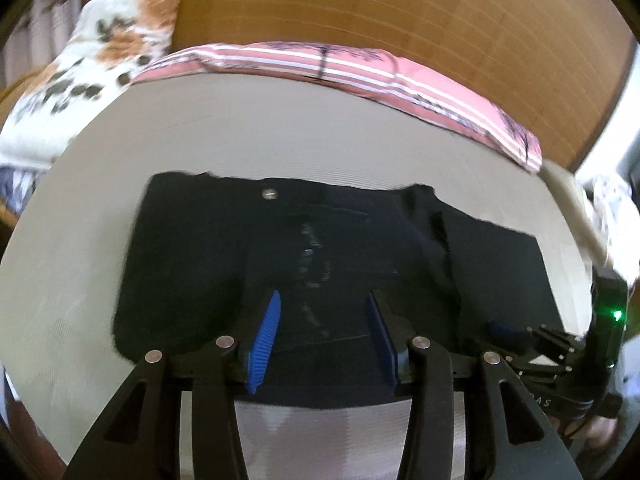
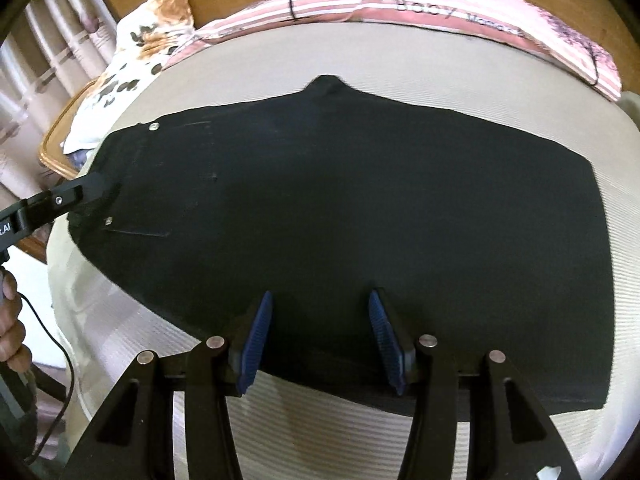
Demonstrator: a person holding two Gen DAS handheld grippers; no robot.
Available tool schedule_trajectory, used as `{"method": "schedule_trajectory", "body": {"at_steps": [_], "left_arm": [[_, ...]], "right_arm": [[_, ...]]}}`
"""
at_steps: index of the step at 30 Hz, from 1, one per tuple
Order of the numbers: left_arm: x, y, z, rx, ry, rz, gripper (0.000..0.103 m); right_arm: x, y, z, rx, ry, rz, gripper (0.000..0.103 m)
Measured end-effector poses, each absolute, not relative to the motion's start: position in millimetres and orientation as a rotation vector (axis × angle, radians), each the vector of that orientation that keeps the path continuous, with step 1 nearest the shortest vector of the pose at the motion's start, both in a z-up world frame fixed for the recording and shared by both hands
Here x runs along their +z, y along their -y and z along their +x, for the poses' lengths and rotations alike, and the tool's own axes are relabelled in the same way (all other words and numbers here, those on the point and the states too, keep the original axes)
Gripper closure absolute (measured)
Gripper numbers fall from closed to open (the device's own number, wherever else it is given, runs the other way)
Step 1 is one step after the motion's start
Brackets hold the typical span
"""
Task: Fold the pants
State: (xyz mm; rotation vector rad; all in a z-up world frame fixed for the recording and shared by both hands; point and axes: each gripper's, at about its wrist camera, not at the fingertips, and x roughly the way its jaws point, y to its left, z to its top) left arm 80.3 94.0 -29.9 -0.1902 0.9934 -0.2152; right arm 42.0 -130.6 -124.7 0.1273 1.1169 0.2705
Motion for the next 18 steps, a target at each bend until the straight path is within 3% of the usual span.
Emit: {"method": "schedule_trajectory", "body": {"at_steps": [7, 18], "left_arm": [[-28, -152, 69, -0.139, -0.997, -0.373, 0.057], [-58, -234, 45, -0.022, -1.047, -0.766, 0.057]], "right_arm": [[-124, 107, 44, 0.340, -1.131, 0.100, 0.054], [-117, 105, 54, 0.347, -1.139, 0.177, 0.040]]}}
